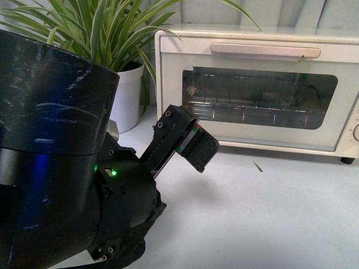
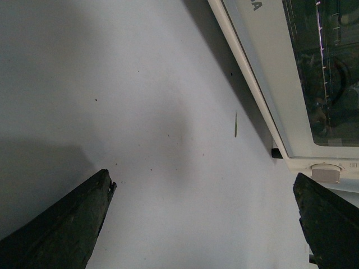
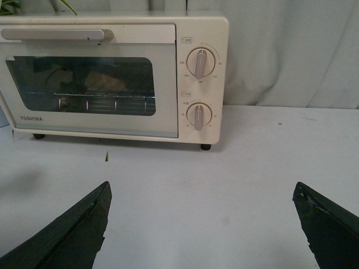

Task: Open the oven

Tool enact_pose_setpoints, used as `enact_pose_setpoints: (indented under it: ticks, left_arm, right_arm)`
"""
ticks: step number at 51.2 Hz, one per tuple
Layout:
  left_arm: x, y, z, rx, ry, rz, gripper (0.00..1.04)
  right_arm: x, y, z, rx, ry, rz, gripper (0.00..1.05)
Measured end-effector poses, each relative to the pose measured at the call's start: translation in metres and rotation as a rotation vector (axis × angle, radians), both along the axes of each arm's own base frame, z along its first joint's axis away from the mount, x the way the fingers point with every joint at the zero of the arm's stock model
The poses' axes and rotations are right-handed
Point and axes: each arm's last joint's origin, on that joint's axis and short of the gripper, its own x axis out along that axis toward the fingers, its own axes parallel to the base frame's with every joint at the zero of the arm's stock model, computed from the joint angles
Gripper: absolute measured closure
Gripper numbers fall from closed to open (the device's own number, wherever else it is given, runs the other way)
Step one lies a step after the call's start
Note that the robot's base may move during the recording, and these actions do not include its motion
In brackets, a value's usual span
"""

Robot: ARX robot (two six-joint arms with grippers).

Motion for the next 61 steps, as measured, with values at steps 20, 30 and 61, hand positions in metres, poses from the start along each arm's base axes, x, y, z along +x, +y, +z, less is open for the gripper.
enact_pose_setpoints:
  ticks: [20,30,61]
  left_arm:
    - [0.006,0.001,-0.001,-0.005,0.013,0.021,0.06]
    - [0.007,0.002,-0.002,-0.011,0.020,0.028,0.06]
    - [0.006,0.001,-0.002,-0.020,0.029,0.030,0.06]
  right_arm:
    - [0.024,0.005,0.023,0.159,0.197,0.186,0.09]
    - [0.061,0.018,0.065,0.139,0.147,0.191,0.09]
    - [0.204,0.069,0.121,0.157,0.282,0.066,0.09]
